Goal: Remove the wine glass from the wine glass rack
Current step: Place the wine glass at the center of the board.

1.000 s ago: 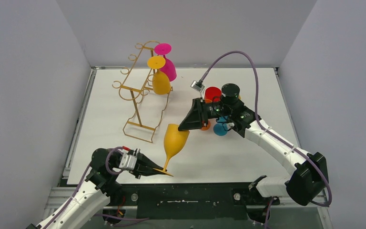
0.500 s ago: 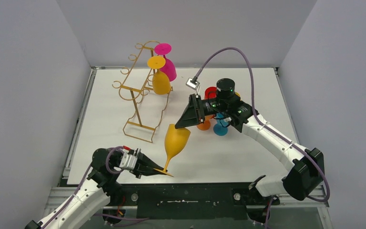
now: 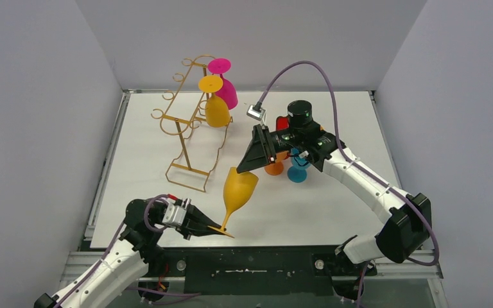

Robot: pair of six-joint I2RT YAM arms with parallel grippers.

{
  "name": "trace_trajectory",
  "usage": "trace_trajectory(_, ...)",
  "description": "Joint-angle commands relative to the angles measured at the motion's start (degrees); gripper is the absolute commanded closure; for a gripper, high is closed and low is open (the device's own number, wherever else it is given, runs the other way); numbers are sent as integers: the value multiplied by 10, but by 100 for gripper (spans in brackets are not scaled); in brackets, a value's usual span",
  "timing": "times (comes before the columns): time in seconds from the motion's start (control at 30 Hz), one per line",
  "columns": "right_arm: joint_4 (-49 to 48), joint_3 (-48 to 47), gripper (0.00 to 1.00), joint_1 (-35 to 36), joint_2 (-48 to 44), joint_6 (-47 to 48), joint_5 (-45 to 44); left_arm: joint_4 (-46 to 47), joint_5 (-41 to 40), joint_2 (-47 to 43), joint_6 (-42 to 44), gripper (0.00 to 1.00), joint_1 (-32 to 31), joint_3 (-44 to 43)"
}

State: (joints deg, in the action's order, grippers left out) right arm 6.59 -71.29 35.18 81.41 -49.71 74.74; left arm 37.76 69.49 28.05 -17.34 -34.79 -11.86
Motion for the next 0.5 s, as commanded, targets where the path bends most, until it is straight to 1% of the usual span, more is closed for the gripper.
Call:
trace_trajectory(0.0,21,-38,57,-6,0,6,25,13,18,15,-9,100,5,1)
trace_trajectory(0.17,196,-87,61,-11,21,116,-11,11,27,10,-8,100,41,-1)
trace_trajectory(0.23,249,-104,60,-16,30,149,-21,12,31,7,-8,100,53,-1)
trace_trajectory(0.3,261,-107,61,-19,35,152,-18,12,37,7,-9,100,61,-1)
trace_trajectory(0.4,246,-105,72,-20,45,139,-7,15,45,13,-10,100,62,-2)
trace_trajectory(0.47,275,-110,72,-23,53,173,13,19,47,14,-12,100,62,-2)
